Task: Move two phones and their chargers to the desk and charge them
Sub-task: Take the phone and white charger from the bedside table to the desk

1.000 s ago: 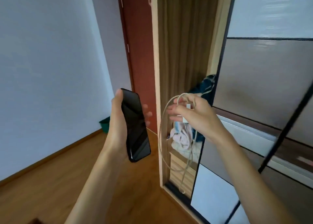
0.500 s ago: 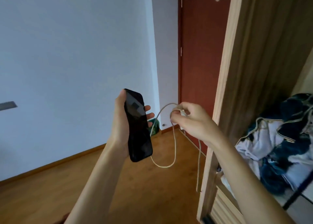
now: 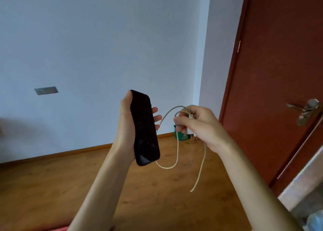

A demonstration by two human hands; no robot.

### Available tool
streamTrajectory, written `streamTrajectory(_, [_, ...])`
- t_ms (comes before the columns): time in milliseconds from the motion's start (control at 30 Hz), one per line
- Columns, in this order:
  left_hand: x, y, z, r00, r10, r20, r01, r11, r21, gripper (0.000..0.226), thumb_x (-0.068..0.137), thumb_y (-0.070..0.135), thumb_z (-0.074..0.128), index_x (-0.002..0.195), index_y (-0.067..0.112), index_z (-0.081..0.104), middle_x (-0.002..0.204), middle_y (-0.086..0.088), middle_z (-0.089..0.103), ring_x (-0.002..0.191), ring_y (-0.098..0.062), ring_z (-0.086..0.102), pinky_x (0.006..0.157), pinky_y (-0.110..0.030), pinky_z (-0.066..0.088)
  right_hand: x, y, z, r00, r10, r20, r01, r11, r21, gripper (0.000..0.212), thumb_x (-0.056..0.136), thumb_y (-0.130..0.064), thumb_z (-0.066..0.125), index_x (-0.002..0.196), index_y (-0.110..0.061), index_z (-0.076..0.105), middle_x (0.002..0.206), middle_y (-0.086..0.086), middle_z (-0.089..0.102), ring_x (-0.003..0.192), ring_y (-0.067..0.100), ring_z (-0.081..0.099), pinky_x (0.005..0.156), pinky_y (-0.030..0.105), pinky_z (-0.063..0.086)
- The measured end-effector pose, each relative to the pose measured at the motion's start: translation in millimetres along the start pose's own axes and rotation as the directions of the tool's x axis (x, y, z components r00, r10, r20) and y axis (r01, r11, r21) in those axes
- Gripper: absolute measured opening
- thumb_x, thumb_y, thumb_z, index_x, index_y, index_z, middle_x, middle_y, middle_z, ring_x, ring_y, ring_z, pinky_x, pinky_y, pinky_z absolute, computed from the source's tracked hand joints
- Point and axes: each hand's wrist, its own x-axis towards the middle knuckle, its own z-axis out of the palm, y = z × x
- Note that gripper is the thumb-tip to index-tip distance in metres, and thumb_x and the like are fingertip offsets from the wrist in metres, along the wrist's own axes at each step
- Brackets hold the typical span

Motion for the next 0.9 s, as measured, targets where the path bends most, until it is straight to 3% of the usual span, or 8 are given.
streamTrajectory(233, [110.7,17.9,-63.9,0.998,0.042,-0.042,-0.041,0.999,0.011,0.068,0.092,0.07,0.04,0.123,0.016,0.067,0.11,-0.009,0.077,0.097,-0.024,0.076,0.067,-0.032,0.062,113.3,14.4,69.2,0.995,0.079,0.065,-0.086,0.99,0.111,0.015,0.086,-0.02,0.072,0.089,-0.006,0.071,0.07,0.006,0.074,0.059,0.018,0.071,0.054,0.024,0.055])
streamTrajectory(500, [240.8,77.0,-139.5,0.993,0.082,-0.087,-0.08,0.996,0.027,0.067,0.093,0.069,0.038,0.124,0.016,0.065,0.11,-0.009,0.077,0.1,-0.025,0.075,0.083,-0.039,0.057,245.6,9.5,168.6,0.995,0.028,0.091,-0.04,0.989,0.142,0.028,0.091,-0.036,0.066,0.076,-0.014,0.075,0.063,0.007,0.071,0.054,0.019,0.068,0.052,0.025,0.054])
streamTrajectory(633, [297.5,100.2,-179.1,0.988,0.085,-0.132,-0.085,0.996,0.009,0.066,0.093,0.069,0.038,0.121,0.016,0.065,0.113,-0.011,0.076,0.097,-0.025,0.076,0.08,-0.039,0.056,308.6,4.6,217.9,0.993,0.013,0.119,-0.032,0.987,0.159,0.03,0.092,-0.038,0.064,0.075,-0.015,0.075,0.061,0.006,0.069,0.051,0.017,0.066,0.05,0.023,0.053])
streamTrajectory(733, [334.2,109.7,-207.5,0.976,0.079,-0.202,-0.083,0.997,-0.012,0.068,0.091,0.07,0.041,0.123,0.014,0.064,0.114,-0.012,0.076,0.089,-0.023,0.076,0.073,-0.036,0.058,351.4,2.8,252.2,0.987,0.002,0.162,-0.033,0.982,0.185,0.031,0.092,-0.041,0.062,0.08,-0.016,0.075,0.062,0.005,0.069,0.052,0.015,0.065,0.05,0.022,0.052])
streamTrajectory(900, [394.0,120.3,-257.9,0.938,0.096,-0.332,-0.109,0.994,-0.018,0.067,0.088,0.07,0.048,0.122,0.015,0.066,0.112,-0.011,0.076,0.094,-0.024,0.076,0.08,-0.04,0.057,421.4,7.7,308.0,0.969,-0.032,0.247,-0.03,0.97,0.242,0.025,0.094,-0.041,0.059,0.095,-0.022,0.076,0.07,0.004,0.073,0.059,0.014,0.067,0.054,0.019,0.051])
